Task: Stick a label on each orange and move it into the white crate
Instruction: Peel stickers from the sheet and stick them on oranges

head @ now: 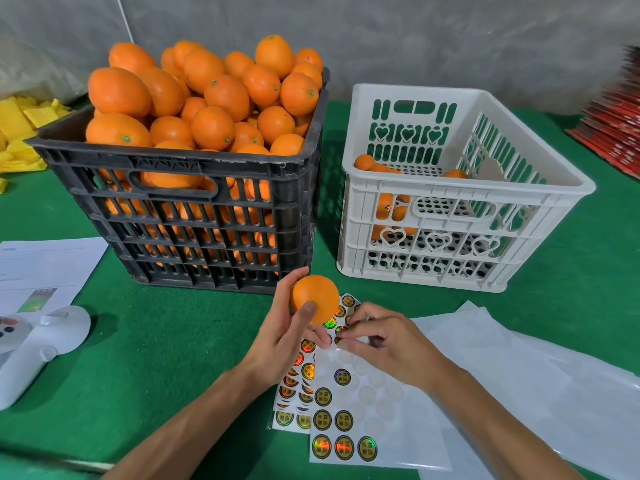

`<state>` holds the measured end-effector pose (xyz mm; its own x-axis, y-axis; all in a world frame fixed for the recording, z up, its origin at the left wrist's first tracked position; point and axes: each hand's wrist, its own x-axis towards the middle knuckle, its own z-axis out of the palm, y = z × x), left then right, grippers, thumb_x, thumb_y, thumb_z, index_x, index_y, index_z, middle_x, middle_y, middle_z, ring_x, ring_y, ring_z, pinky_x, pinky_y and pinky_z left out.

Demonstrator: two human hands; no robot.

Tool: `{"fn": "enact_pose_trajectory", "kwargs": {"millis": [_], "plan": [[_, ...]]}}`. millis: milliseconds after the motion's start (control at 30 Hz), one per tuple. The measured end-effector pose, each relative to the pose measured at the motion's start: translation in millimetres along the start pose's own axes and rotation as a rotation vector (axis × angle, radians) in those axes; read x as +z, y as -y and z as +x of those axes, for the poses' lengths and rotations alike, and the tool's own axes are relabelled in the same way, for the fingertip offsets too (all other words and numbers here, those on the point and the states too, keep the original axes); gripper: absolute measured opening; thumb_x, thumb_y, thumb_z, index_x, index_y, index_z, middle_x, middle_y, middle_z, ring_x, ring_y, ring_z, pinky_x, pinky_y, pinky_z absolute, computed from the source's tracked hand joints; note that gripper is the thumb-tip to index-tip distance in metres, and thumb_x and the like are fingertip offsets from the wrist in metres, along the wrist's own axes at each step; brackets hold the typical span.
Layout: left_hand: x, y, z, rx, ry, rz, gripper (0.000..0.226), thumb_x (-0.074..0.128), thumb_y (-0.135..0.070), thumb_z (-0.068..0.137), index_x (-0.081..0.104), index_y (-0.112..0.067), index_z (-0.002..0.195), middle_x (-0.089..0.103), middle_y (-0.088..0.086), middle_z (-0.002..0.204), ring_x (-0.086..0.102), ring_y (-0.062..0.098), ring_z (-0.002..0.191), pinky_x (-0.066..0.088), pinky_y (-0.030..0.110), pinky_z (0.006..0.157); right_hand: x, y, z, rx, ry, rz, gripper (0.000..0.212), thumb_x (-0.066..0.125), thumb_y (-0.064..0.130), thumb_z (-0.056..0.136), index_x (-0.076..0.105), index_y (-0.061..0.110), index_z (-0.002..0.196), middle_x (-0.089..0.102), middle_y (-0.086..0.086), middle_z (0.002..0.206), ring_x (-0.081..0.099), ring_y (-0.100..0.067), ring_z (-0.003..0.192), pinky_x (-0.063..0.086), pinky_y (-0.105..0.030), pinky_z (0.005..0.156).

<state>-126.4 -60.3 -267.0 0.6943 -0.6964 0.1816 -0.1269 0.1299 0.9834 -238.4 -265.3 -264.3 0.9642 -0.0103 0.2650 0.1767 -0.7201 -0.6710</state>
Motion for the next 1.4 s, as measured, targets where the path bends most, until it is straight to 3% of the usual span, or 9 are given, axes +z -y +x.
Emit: {"fn": "enact_pose_trajectory", "kwargs": {"millis": [233, 367, 467, 700, 833, 967, 1067, 1233, 1400], "plan": [[0, 3, 0, 0.008, 0.025, 0.02, 0.058, 0.052, -0.069, 0.098, 0.03, -0.053, 0.149, 0.075, 0.018, 0.087, 0.077, 0.037, 0.079, 0.062, 0.044, 0.087, 8, -4, -1, 0.032, -0.068, -0.01, 0.01, 0.069, 0.038, 0.096, 0.077, 0.033, 0.096, 0.058, 0.021, 0.095, 0.046, -0.007, 0.058, 0.035, -0.016, 0.059], [-1, 4, 1, -0.011, 0.034, 0.024, 0.06, 0.052, -0.072, 0.097, 0.029, -0.053, 0.149, 0.075, 0.018, 0.085, 0.077, 0.036, 0.079, 0.062, 0.045, 0.088, 4, 7, 14, 0.323, -0.432, 0.285, 0.013, 0.071, 0.026, 0.097, 0.075, 0.034, 0.088, 0.065, 0.011, 0.096, 0.061, -0.012, 0.074, 0.055, -0.041, 0.067], [-2, 4, 1, -0.01, 0.044, 0.046, 0.061, 0.052, -0.069, 0.099, 0.028, -0.049, 0.152, 0.074, 0.017, 0.086, 0.076, 0.035, 0.079, 0.062, 0.044, 0.088, 0, 30, 22, 0.211, -0.625, 0.138, 0.01, 0.069, 0.026, 0.099, 0.075, 0.033, 0.096, 0.061, 0.013, 0.097, 0.057, -0.009, 0.072, 0.045, -0.017, 0.065], [3, -13, -7, -0.003, -0.013, -0.008, 0.063, 0.056, -0.067, 0.097, 0.033, -0.048, 0.153, 0.075, 0.014, 0.096, 0.075, 0.039, 0.085, 0.062, 0.049, 0.087, 9, 75, 7, -0.015, -0.428, -0.26, 0.031, 0.05, 0.032, 0.107, 0.069, 0.019, 0.127, 0.051, 0.011, 0.115, 0.053, 0.0, 0.082, 0.044, -0.015, 0.067], [27, -53, 7, -0.002, -0.112, -0.016, 0.059, 0.066, -0.073, 0.085, 0.05, -0.055, 0.139, 0.067, -0.016, 0.122, 0.073, 0.018, 0.108, 0.061, 0.031, 0.088, -7, 97, 15, 0.016, -0.33, -0.458, 0.069, 0.055, 0.049, 0.093, 0.043, 0.017, 0.153, 0.043, 0.007, 0.155, 0.058, -0.004, 0.125, 0.054, -0.018, 0.089], [34, -122, 43, 0.068, -0.069, 0.208, 0.051, 0.069, -0.069, 0.08, 0.052, -0.067, 0.128, 0.075, -0.013, 0.095, 0.075, 0.01, 0.079, 0.063, 0.031, 0.072, -57, 124, 53, 0.171, -0.377, -0.503, 0.086, 0.017, 0.073, 0.083, 0.018, 0.036, 0.161, 0.034, 0.01, 0.162, 0.054, -0.014, 0.134, 0.051, -0.03, 0.096], [18, -177, 82, 0.139, -0.079, 0.261, 0.018, 0.065, -0.056, 0.097, 0.063, -0.055, 0.114, 0.077, -0.004, 0.08, 0.074, 0.017, 0.063, 0.061, 0.03, 0.054, -104, 127, 87, 0.194, -0.522, -0.494, 0.085, 0.04, 0.079, 0.085, 0.035, 0.032, 0.155, 0.054, 0.005, 0.148, 0.067, -0.026, 0.111, 0.057, -0.043, 0.083], [-28, -239, 167, 0.312, -0.376, 0.307, 0.011, 0.064, -0.032, 0.104, 0.069, -0.023, 0.099, 0.074, 0.007, 0.071, 0.073, 0.023, 0.055, 0.055, 0.032, 0.045, -151, 108, 149, 0.25, -0.546, -0.466, 0.056, 0.061, 0.03, 0.102, 0.04, 0.02, 0.153, 0.027, 0.004, 0.166, 0.06, -0.031, 0.123, 0.052, -0.047, 0.099], [-75, -246, 254, 0.243, -0.351, 0.979, 0.048, 0.068, -0.002, 0.09, 0.06, -0.006, 0.137, 0.058, 0.017, 0.141, 0.057, 0.031, 0.131, 0.046, 0.039, 0.106, -139, 92, 169, 0.284, -0.533, -0.505, 0.046, 0.051, 0.005, 0.102, 0.052, 0.016, 0.147, 0.025, 0.007, 0.167, 0.066, -0.024, 0.115, 0.055, -0.041, 0.093]]}}
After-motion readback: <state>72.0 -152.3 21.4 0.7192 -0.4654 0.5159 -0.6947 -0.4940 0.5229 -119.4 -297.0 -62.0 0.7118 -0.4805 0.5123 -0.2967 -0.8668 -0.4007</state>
